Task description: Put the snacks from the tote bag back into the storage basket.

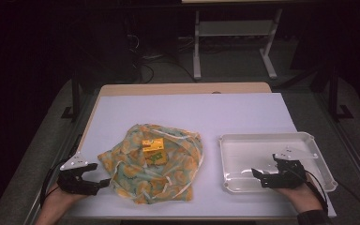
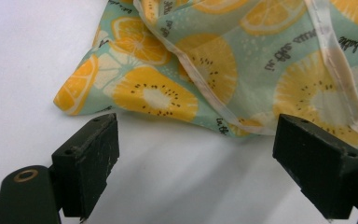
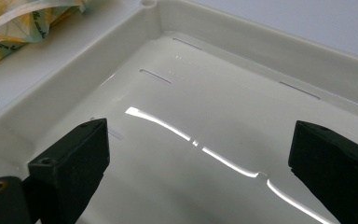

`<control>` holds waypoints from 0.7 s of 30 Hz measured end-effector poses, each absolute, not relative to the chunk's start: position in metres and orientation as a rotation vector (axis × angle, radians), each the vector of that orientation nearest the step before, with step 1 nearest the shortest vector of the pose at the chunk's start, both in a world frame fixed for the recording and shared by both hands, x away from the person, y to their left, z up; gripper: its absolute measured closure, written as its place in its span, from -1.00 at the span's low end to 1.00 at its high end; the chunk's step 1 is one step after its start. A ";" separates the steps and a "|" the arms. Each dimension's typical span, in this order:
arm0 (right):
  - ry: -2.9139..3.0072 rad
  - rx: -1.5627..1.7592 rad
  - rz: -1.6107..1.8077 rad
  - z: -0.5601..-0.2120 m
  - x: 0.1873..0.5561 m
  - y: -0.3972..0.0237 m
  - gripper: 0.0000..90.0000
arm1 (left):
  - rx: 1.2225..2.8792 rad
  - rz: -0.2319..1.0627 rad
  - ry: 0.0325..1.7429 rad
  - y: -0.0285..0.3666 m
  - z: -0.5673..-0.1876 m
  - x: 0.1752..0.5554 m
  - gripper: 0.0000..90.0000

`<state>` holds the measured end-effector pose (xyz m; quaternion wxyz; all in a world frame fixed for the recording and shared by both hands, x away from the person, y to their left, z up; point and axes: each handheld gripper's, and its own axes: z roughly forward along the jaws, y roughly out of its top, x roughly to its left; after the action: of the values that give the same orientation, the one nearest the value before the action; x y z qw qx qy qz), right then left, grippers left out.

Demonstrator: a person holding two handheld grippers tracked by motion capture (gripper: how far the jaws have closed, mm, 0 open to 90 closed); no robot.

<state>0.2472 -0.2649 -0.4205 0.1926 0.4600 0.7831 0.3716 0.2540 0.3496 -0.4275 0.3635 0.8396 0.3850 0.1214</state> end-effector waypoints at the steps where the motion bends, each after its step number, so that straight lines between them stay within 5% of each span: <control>1: 2.197 1.295 1.043 -0.420 0.247 -0.265 -0.89 | 2.160 0.311 0.991 0.349 -0.427 0.254 -0.68; 21: 2.205 1.254 1.069 -0.421 0.249 -0.262 -0.89 | 2.100 0.282 1.028 0.351 -0.413 0.256 -0.67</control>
<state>0.2489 -0.2620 -0.4206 0.1930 0.4470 0.7860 0.3810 0.2565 0.3509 -0.4135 0.3833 0.8235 0.4033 0.1104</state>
